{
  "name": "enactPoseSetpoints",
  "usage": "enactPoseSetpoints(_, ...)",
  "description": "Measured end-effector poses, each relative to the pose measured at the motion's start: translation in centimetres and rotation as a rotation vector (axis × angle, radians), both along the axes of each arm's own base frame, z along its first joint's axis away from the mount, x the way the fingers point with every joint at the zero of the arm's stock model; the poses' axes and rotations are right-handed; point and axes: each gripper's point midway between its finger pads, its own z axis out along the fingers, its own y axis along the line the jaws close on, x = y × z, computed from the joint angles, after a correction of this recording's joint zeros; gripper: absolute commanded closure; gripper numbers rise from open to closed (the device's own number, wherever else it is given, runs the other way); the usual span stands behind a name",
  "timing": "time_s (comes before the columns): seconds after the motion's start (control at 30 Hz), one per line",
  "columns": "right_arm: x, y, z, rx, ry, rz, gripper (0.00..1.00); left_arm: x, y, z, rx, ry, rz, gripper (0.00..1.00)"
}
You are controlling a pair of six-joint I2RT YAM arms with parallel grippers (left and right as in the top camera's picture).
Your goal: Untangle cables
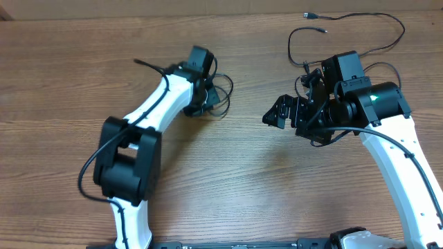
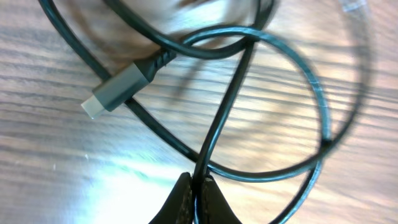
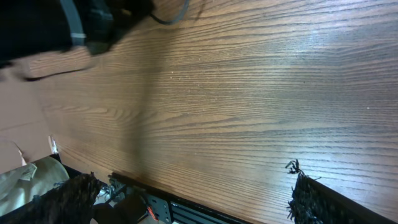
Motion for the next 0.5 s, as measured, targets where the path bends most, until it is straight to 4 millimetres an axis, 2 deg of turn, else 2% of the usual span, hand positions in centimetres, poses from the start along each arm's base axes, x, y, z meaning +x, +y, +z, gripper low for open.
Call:
enactPoseSetpoints(0.13, 0.1, 0.0, 0.0, 0.000, -0.003, 0.000, 0.00, -0.1, -1.3, 7.9, -0.092, -0.118, -0.115, 0.96)
enactPoseSetpoints(0.2, 0.2, 0.0, 0.1, 0.002, -0.008, 0.000, 0.00, -0.9, -1.6, 12.4, -0.129, -0.200, -0.173, 0.96)
enactPoseSetpoints(0.27, 0.3, 0.1, 0.1, 0.003, -0.013, 0.000, 0.00, -2.3, -1.4, 15.9, -0.149, -0.256, -0.217, 0.96)
enactPoseSetpoints(0.33, 0.3, 0.1, 0.1, 0.004, -0.015, -0.001, 0.00, -4.2, -1.0, 18.3, -0.154, -0.284, -0.258, 0.96)
enactPoseSetpoints(0.4, 0.5, 0.2, 0.2, 0.011, -0.016, -0.008, 0.00, -5.7, -0.5, 19.5, -0.149, -0.290, -0.289, 0.96)
enactPoseSetpoints(0.5, 0.7, 0.7, 0.6, 0.047, -0.026, -0.007, 0.00, -7.0, -0.2, 19.6, -0.140, -0.262, -0.312, 0.96)
